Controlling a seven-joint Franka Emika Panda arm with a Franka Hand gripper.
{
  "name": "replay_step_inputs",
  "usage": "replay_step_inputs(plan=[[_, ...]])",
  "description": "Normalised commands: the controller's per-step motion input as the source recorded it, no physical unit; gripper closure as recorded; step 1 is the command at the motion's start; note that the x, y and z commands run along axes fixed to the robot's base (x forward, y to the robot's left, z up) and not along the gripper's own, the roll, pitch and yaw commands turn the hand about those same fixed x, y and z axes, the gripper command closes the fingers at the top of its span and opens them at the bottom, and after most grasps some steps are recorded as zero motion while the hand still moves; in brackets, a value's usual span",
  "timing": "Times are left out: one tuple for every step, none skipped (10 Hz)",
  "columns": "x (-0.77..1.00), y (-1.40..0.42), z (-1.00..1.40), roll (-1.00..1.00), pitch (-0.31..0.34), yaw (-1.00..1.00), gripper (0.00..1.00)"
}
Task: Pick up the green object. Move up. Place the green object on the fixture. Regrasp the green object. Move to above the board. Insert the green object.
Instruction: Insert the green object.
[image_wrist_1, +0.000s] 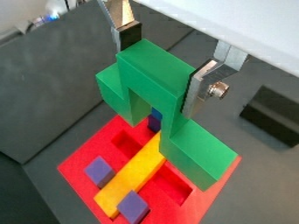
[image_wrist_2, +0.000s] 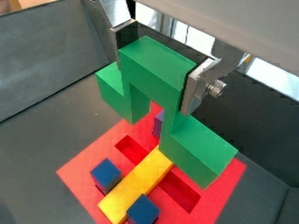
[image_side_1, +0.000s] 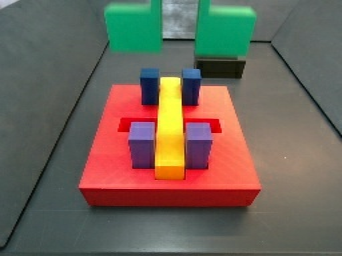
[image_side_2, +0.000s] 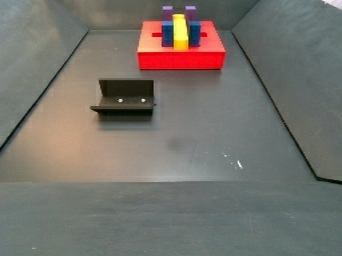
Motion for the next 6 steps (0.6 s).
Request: replay_step_inputs(plan=[[0.23,0.0,-0.54,0.0,-0.124,-0.03,1.0],[0.32,0.0,-0.48,0.02,-0.043,0.0,1.0],[0.3,0.0,-0.39,0.11,0.0,0.0,1.0],[0.04,0.07,-0.26,0.25,0.016,0.16,1.0],[0.0,0.0,-0.26,0.39,0.009,0.16,1.0],[0.0,0.0,-0.27,0.46,0.0,0.21,1.0]])
